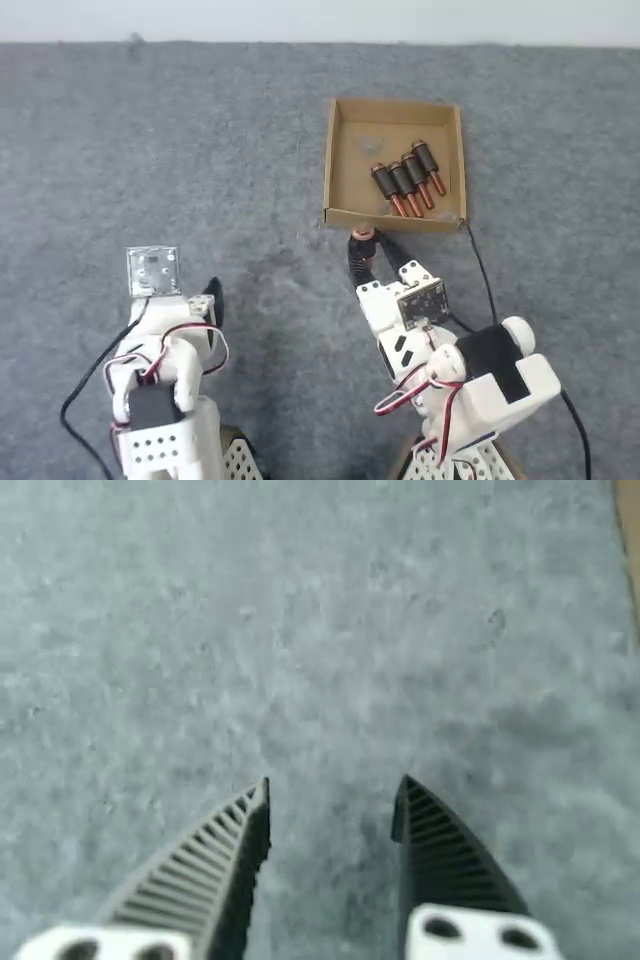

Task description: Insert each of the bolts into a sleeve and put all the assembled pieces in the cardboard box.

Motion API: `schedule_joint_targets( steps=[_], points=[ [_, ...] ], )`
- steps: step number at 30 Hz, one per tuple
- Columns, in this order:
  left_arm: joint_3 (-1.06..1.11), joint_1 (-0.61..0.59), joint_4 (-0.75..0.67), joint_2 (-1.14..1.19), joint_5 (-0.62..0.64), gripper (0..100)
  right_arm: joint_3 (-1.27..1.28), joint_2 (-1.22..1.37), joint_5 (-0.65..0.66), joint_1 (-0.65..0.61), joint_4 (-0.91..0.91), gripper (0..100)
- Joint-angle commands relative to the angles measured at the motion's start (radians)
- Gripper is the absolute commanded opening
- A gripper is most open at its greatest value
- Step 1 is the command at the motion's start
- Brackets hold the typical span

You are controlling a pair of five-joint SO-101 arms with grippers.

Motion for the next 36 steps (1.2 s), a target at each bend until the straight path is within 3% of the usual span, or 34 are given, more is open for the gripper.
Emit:
schedule_joint_targets(
  steps=[1, 5, 23, 30, 36],
  points=[
    [-0.007, -0.002, 0.006, -0.021, -0.011, 14, -0.015, -0.018, -0.006, 0.015, 0.001, 0.6],
    [-0.007, 0.000, 0.006, -0.021, -0.005, 0, -0.015, -0.013, -0.006, 0.016, 0.002, 0.6],
    [-0.007, -0.008, 0.009, -0.020, -0.005, 1, 0.003, -0.142, -0.005, 0.077, 0.016, 0.6],
    [-0.007, -0.009, 0.011, -0.020, -0.008, 1, -0.012, -0.386, -0.005, 0.188, 0.374, 0.6],
    [-0.007, -0.008, 0.009, -0.020, -0.009, 1, -0.054, -0.717, -0.005, 0.223, 0.871, 0.6]
  ],
)
